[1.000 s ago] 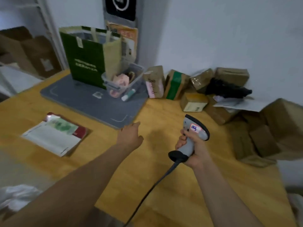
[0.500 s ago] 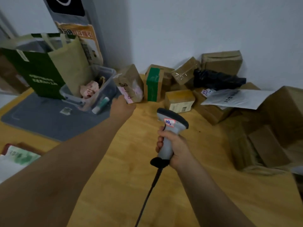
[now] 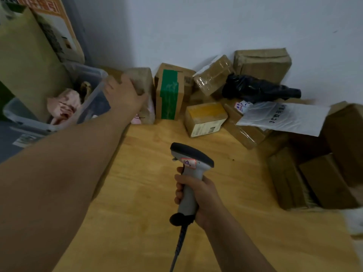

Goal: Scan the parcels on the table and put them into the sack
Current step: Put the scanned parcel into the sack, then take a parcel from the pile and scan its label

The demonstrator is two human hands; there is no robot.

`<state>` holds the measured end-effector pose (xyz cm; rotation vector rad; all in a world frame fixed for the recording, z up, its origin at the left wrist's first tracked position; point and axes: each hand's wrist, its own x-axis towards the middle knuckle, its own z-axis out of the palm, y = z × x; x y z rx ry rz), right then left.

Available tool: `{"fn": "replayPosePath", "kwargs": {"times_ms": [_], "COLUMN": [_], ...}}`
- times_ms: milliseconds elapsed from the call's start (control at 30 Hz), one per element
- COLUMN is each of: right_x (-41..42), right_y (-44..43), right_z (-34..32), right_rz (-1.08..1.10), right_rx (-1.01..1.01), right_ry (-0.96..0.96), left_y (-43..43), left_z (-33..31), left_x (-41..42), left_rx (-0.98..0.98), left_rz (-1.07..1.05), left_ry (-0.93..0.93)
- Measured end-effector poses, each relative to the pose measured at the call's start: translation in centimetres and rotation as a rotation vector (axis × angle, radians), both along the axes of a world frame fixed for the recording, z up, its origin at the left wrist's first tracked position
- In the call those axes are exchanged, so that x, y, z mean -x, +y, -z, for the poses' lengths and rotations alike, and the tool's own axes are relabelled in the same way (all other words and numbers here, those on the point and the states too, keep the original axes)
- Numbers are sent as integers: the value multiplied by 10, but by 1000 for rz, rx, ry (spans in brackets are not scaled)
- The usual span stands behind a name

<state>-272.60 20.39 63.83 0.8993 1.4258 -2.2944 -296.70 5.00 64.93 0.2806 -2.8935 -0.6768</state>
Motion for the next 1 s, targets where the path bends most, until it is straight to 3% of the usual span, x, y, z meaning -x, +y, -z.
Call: {"fn": "replayPosePath", "kwargs": {"times_ms": [167, 333, 467, 700, 800, 867, 1000], "right_x": [-7, -24, -45, -102, -135, -151, -164], "right_y": [4, 21, 40, 64, 71, 73, 69], "right_z": [-3, -8, -8, 9, 21, 27, 32], "right_rz": [37, 86, 128, 188, 184, 188, 159], "right_rx": [-31, -72, -46, -67, -53, -49, -8], "right_ry": [-16, -40, -24, -26, -62, -82, -78], "left_y": [22, 16, 1, -5, -5, -4, 21], "left_z": [-3, 13, 32, 70, 80, 80, 62], "left_x": [-23, -84, -164, -310, -358, -377, -372], "left_rx": [-79, -174, -162, 119, 86, -75, -583], "left_rz": [62, 60, 253, 748, 905, 826, 140], "left_ry": [-65, 66, 43, 383, 301, 184, -206]}}
